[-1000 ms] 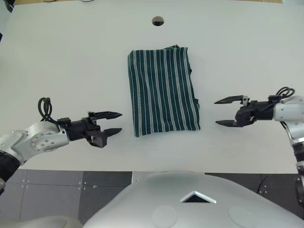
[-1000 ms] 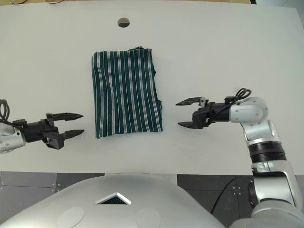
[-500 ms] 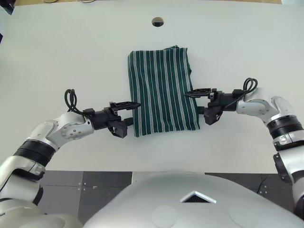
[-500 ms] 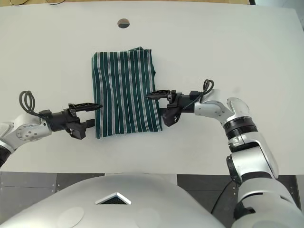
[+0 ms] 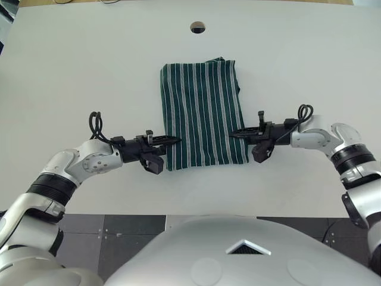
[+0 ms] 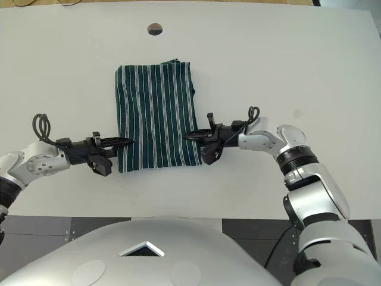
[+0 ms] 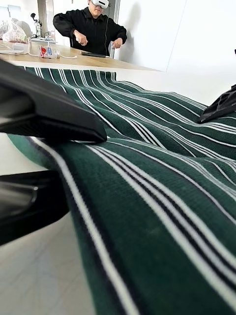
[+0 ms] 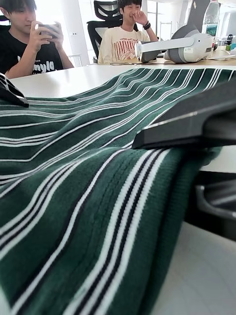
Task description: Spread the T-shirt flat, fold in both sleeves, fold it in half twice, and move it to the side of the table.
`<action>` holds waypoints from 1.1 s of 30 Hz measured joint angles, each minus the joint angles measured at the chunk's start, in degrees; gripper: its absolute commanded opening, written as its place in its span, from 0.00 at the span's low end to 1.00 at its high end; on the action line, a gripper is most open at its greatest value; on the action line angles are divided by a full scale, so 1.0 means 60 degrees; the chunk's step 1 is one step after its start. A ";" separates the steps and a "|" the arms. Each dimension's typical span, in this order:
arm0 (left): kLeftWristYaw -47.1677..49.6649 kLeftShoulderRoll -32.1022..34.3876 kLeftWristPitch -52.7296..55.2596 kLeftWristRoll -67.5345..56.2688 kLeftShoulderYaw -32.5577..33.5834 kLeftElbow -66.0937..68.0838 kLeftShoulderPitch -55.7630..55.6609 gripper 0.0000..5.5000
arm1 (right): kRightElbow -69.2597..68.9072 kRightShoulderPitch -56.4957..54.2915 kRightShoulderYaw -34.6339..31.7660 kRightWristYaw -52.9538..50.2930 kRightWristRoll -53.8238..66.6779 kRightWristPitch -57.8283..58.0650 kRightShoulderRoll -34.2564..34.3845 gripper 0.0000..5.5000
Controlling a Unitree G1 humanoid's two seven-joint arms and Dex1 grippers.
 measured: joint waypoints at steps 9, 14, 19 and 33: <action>-0.0612 -0.0162 -0.0101 -0.0117 0.0287 -0.0002 -0.0109 0.02 | -0.0002 -0.0084 0.0117 0.0036 0.0126 0.0016 -0.0029 0.02; -0.1890 -0.0116 0.0446 -0.1428 0.0300 -0.0628 0.0280 0.02 | -0.0420 0.0447 0.0471 0.1962 0.2914 0.0819 -0.0133 0.02; -0.5410 0.1203 0.3758 -0.5574 -0.0434 -0.3708 0.1759 0.02 | -0.3737 0.1902 0.1082 0.6208 0.7750 0.4627 -0.1609 0.02; -0.8073 0.1982 0.8570 -1.0265 0.1753 -0.7332 0.3132 0.02 | -0.8338 0.3319 -0.0895 0.8587 1.1090 1.0761 -0.3056 0.02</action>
